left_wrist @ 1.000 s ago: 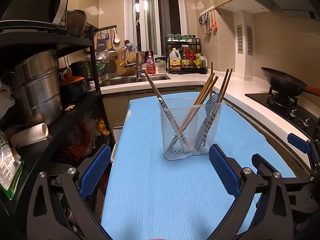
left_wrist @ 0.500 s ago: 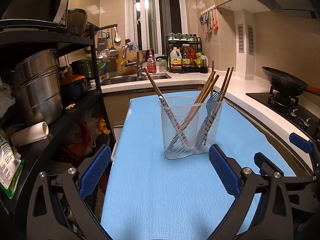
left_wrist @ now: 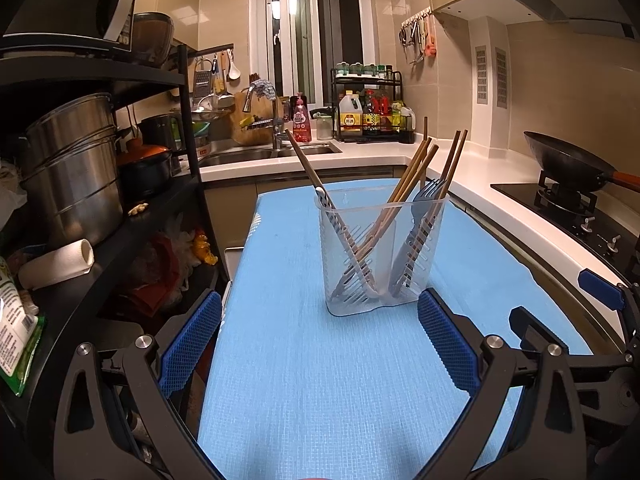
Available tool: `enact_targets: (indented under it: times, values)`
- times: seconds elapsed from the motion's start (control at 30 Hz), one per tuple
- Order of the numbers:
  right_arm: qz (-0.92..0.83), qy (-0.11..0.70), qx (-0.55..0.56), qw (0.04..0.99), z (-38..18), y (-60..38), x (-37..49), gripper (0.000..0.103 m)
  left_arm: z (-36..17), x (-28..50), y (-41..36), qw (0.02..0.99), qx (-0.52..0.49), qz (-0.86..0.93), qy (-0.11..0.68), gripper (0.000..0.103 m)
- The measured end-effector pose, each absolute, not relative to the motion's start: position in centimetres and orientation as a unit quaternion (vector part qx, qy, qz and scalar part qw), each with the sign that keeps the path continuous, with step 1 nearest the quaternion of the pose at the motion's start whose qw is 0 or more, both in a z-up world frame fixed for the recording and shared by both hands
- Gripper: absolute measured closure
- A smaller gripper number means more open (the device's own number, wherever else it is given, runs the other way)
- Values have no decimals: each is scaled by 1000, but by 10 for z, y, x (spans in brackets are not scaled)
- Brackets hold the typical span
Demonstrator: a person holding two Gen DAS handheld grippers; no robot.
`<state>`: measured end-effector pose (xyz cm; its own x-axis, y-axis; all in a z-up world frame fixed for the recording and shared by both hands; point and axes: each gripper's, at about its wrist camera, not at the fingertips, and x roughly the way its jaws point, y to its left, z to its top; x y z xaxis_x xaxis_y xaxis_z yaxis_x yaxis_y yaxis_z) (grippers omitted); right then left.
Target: Organize utensils
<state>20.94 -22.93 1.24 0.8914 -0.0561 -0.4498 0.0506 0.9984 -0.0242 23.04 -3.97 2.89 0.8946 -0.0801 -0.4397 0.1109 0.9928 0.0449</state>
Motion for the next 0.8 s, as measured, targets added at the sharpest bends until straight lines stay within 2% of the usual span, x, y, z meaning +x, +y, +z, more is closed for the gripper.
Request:
enact_targets:
  times: [0.8]
  values:
    - [-21, 232, 0, 972, 15, -230, 206, 5, 26, 230, -44, 972, 41, -43, 228, 8]
